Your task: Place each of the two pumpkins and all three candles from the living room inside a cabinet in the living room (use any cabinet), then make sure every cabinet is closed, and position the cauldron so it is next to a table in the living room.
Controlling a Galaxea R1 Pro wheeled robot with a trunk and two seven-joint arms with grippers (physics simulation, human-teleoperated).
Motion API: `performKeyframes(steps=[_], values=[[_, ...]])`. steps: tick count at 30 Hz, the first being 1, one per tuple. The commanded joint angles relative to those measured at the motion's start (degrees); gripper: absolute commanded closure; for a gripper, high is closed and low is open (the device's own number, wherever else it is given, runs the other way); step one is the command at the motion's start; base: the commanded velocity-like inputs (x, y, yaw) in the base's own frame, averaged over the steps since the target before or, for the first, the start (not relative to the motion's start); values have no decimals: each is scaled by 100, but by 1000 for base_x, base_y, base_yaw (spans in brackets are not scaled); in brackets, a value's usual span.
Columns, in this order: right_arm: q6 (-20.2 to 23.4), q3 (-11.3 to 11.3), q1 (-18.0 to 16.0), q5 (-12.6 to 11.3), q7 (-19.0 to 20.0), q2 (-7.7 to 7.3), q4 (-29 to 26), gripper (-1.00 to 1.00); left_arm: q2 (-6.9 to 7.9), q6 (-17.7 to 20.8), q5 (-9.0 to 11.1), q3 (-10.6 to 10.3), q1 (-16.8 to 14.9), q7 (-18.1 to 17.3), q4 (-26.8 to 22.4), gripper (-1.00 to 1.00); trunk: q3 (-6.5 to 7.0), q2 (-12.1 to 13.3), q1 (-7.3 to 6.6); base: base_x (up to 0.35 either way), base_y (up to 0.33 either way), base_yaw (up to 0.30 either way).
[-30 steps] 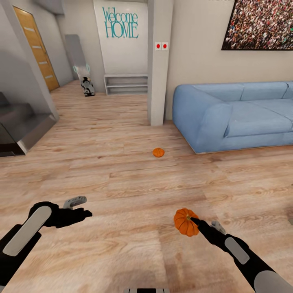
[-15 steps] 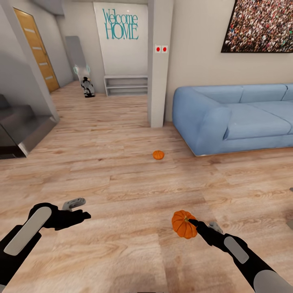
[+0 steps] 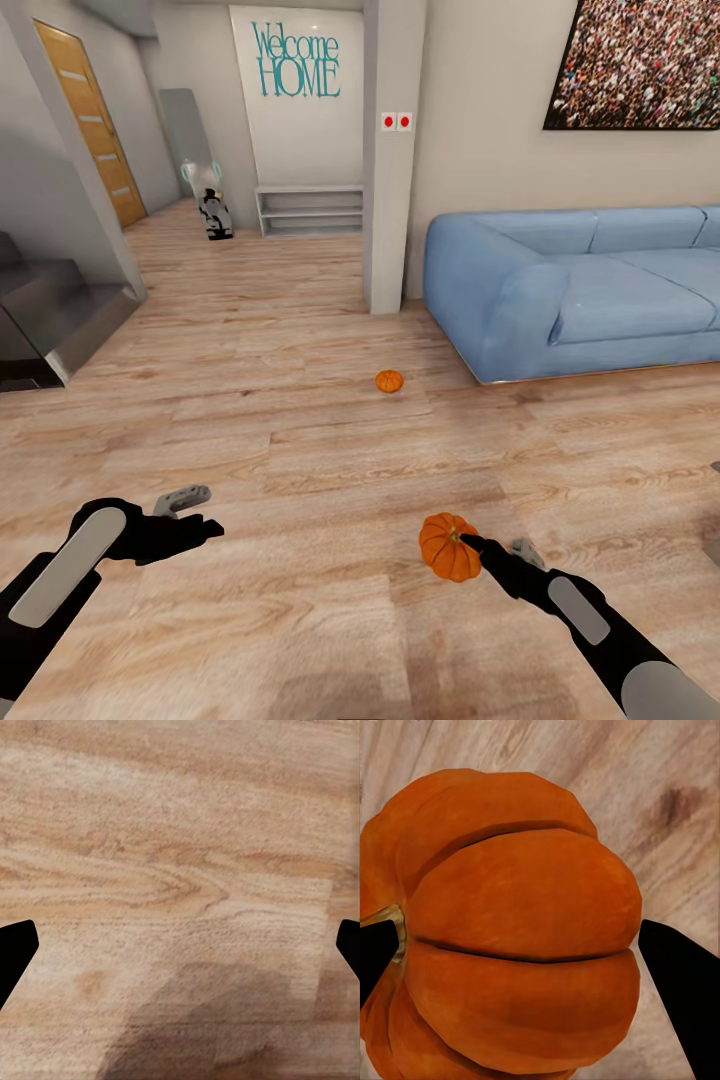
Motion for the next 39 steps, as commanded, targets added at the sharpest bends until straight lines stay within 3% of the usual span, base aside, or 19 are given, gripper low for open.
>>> performKeyframes(steps=[1, 8, 23, 29, 39], values=[[4, 26, -4, -25, -1, -6, -4, 100, 5, -2, 55, -12, -6, 61, -5, -100, -5, -2, -1, 0, 0, 0], [4, 26, -4, -25, 2, -6, -8, 100, 8, -2, 55, -6, -4, 55, -5, -100, 103, 238, -133, 0, 0, 0], [4, 32, -4, -17, 18, -6, -9, 100, 9, 4, 68, -21, -5, 39, -3, -100, 103, 238, -133, 0, 0, 0], [-19, 27, -4, 326, 31, -6, -21, 100, 12, 5, 105, -19, -2, 32, 3, -100, 103, 238, -133, 70, 158, 0], [-22, 26, -4, 382, 15, 2, -79, 100, 7, 5, 112, -23, -6, 42, 4, -100, 103, 238, -133, 57, 264, 204]])
